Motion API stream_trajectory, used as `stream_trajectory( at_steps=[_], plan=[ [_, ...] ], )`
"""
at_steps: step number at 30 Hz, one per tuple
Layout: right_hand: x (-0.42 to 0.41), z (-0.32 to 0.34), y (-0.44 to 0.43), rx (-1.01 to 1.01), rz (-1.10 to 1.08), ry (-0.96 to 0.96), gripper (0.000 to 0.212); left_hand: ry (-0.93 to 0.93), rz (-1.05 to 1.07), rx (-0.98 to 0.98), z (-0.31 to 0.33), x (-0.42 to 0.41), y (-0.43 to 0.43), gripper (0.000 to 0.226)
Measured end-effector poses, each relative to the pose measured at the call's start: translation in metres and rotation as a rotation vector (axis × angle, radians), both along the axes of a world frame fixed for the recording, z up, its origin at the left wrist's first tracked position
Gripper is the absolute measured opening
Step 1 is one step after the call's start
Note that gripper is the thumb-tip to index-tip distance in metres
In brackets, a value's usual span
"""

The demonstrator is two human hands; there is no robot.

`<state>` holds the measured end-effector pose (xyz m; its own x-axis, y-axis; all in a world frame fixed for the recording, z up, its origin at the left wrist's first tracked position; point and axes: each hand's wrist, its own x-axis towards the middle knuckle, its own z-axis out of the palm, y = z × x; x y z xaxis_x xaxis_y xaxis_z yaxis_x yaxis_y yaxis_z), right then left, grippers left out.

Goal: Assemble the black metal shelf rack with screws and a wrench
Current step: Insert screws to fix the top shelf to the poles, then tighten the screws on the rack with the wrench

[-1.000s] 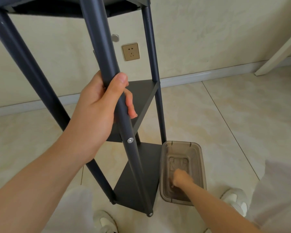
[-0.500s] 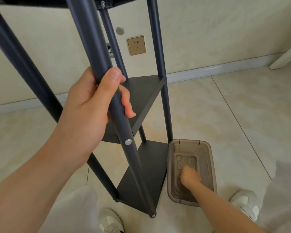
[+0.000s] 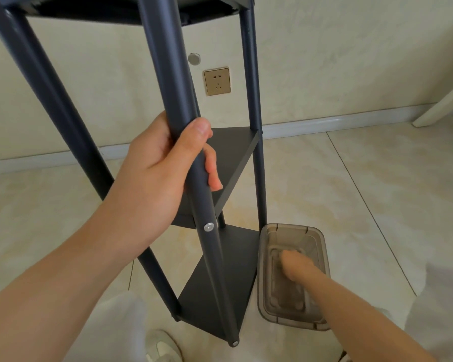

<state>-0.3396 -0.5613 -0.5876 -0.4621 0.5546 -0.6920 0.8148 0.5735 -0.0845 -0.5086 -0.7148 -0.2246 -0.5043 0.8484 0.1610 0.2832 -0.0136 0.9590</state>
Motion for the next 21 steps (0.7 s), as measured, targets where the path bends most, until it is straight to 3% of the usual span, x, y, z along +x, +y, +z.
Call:
stream_trajectory(
  at_steps=[6, 14, 17, 21],
  plan=[
    [-0.032, 0.077, 0.052, 0.041, 0.199, -0.013, 0.027, 0.018, 0.008, -0.019, 0.003, 0.001, 0.004, 0.024],
    [-0.036, 0.259, 0.052, 0.192, 0.491, 0.155, 0.020, 0.047, 0.091, -0.043, 0.004, 0.009, 0.011, 0.020],
    [-0.027, 0.315, 0.030, 0.140, 0.376, 0.322, 0.021, 0.021, 0.112, -0.045, 0.005, 0.016, 0.013, 0.023],
    [-0.021, 0.373, 0.001, -0.029, 0.059, 0.740, 0.020, 0.024, 0.064, -0.079, 0.009, 0.022, 0.015, 0.021]
  ],
)
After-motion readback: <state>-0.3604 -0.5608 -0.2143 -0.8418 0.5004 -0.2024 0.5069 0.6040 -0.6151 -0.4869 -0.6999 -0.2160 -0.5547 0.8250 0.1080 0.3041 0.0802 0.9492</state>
